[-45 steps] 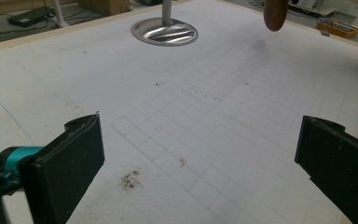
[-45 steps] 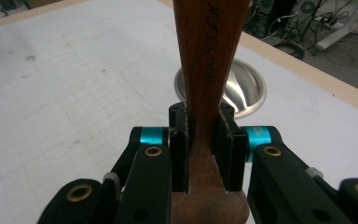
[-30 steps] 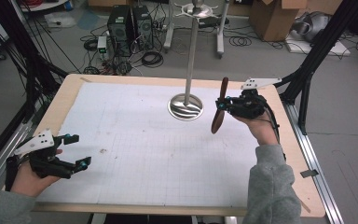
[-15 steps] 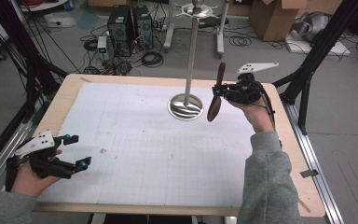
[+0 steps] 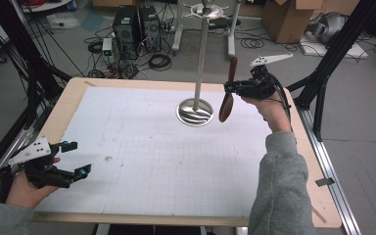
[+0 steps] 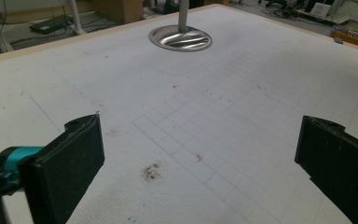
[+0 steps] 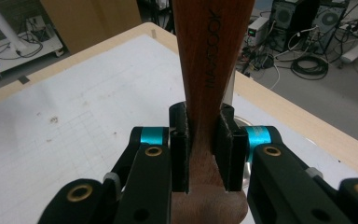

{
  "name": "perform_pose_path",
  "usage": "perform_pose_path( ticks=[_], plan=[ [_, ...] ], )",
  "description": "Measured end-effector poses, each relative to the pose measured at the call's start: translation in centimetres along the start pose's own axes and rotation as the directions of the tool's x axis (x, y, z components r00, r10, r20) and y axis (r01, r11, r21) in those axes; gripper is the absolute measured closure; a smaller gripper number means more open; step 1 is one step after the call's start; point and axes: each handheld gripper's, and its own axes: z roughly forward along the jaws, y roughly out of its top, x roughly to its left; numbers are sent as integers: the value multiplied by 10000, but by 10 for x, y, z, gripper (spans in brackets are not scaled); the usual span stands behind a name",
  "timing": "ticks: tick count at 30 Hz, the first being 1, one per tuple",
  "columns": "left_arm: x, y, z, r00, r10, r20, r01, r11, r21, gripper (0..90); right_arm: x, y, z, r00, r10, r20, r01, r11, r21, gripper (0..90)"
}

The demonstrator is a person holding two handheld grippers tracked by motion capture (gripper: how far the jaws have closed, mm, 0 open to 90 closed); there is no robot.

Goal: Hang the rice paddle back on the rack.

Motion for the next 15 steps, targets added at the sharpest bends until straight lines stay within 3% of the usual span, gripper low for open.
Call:
perform_pose_path(
  ticks=[3, 15],
  plan=[
    [1, -1, 1, 10000, 0, 19, 0, 10000, 10, 18, -1, 6, -3, 9999, -119, 36, 120, 9995, -299, 774],
    [9, -7, 6, 9998, -101, 162, 97, 9996, 271, 18, -6, 26, -6, 9994, -219, 286, 235, 9980, -579, 774]
  ],
)
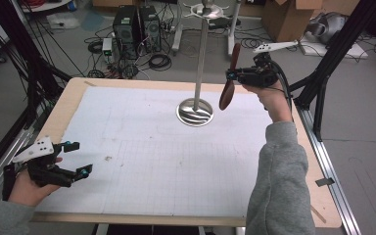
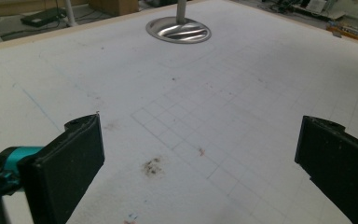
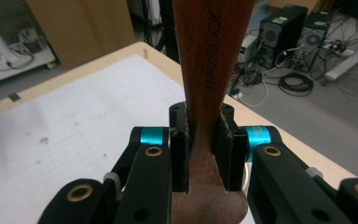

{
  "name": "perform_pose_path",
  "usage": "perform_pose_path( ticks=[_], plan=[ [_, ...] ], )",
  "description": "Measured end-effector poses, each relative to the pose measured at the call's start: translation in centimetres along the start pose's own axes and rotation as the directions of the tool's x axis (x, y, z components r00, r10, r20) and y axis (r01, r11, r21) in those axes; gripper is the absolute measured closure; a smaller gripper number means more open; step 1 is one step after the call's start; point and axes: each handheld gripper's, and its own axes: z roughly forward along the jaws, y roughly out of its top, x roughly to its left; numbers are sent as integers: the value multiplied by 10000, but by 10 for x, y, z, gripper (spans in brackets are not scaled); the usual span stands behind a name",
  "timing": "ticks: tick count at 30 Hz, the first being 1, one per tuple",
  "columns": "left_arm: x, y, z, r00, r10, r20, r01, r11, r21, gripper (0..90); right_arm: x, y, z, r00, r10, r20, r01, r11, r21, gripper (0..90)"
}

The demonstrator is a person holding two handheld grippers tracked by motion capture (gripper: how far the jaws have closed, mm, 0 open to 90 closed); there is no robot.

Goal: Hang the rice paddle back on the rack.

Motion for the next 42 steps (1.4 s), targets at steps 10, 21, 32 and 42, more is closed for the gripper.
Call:
perform_pose_path(
  ticks=[10, 21, 32, 42],
  plan=[
    [6, -3, -2, 9999, -135, -57, 134, 9999, -83, 18, -8, 10, 4, 10000, -74, 38, 75, 10000, -46, 774],
    [8, -5, -5, 9995, -296, -131, 295, 9995, -112, 18, -13, 29, 2, 9997, -179, 182, 184, 9995, -266, 774],
    [16, -10, -6, 9983, -564, -153, 562, 9984, -113, 18, -15, 40, -3, 9998, -114, 156, 123, 9982, -590, 774],
    [15, -10, -7, 9981, -589, -193, 587, 9982, -134, 18, -15, 48, 0, 9998, -13, 221, 28, 9977, -678, 774]
  ],
)
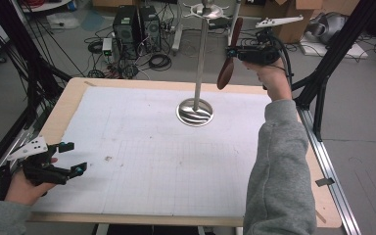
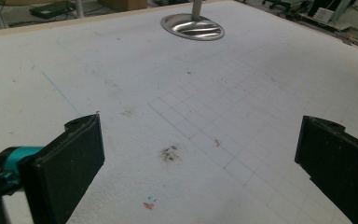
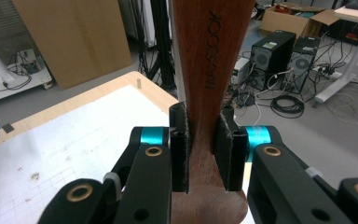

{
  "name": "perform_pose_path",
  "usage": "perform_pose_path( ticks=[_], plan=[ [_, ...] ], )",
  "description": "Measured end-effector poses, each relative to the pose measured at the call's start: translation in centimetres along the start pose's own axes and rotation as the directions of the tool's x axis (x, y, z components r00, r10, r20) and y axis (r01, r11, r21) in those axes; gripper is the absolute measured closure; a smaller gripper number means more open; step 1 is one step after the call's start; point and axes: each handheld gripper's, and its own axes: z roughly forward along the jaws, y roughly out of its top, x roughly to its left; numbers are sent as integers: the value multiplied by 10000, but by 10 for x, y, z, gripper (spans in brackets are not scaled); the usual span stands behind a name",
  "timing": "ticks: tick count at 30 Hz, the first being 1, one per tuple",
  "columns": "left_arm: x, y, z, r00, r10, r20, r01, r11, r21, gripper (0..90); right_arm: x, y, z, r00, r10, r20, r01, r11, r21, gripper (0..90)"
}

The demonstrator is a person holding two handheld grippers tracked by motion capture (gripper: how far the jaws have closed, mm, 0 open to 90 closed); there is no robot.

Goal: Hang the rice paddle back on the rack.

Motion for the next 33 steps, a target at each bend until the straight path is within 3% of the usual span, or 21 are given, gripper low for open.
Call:
perform_pose_path(
  ticks=[15, 23, 33],
  plan=[
    [3, -2, 1, 10000, -92, -17, 92, 10000, 34, 18, 1, 7, 6, 10000, -3, -77, 0, 9994, -342, 774],
    [3, -2, 2, 10000, -64, 4, 64, 10000, 68, 18, 0, 6, 10, 9999, 143, -55, -144, 9993, -343, 773],
    [1, 0, -2, 9999, 101, 16, -101, 9999, -37, 18, 2, 9, 11, 10000, -12, 18, 12, 9996, -275, 773]
  ],
)
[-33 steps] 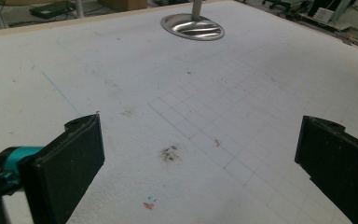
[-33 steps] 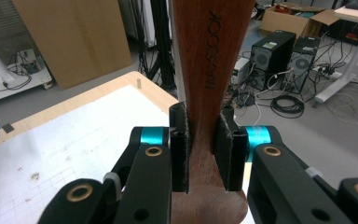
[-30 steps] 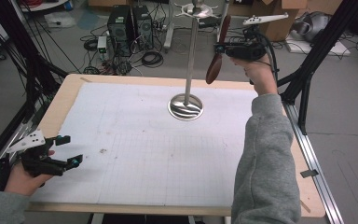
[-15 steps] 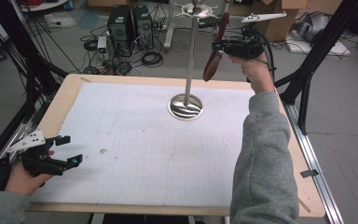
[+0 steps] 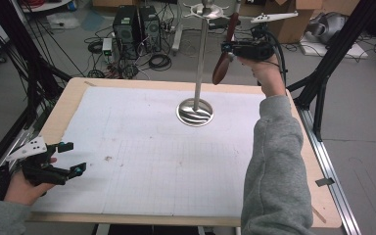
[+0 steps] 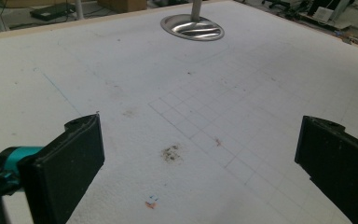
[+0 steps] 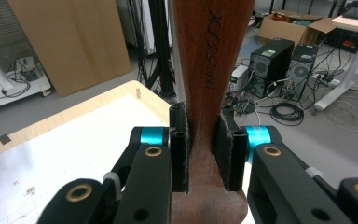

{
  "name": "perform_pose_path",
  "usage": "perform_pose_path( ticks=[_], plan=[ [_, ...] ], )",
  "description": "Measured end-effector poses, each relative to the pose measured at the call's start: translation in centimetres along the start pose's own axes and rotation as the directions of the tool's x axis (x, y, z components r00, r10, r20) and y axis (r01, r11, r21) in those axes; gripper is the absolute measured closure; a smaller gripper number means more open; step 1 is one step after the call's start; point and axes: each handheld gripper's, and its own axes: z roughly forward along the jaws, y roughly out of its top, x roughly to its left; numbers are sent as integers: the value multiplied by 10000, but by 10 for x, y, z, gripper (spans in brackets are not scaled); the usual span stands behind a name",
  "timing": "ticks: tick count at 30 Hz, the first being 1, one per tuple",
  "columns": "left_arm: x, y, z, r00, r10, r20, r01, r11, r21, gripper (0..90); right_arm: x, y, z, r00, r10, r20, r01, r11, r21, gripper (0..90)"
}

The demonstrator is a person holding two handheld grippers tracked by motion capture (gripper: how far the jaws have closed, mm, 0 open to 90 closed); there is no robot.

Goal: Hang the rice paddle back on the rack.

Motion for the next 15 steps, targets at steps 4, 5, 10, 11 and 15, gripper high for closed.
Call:
perform_pose_path(
  ticks=[4, 5, 10, 11, 15],
  plan=[
    [1, -1, 0, 10000, -41, -12, 41, 10000, 36, 18, 0, 1, 1, 10000, -31, -11, 31, 10000, 8, 773],
    [1, -1, 0, 10000, -69, -5, 69, 10000, 48, 18, 0, 1, 1, 10000, -10, -30, 10, 10000, 31, 773],
    [1, -2, 2, 10000, -83, 14, 83, 9999, 80, 18, 1, 2, 2, 10000, -14, -27, 14, 10000, 84, 773],
    [1, -2, 2, 10000, -81, 20, 81, 9999, 106, 18, 1, 2, 2, 10000, -14, -27, 14, 10000, 84, 773],
    [2, -3, 1, 10000, -99, 13, 99, 9999, 120, 18, 0, 2, 4, 10000, 11, 61, -12, 9999, 137, 773]
  ],
)
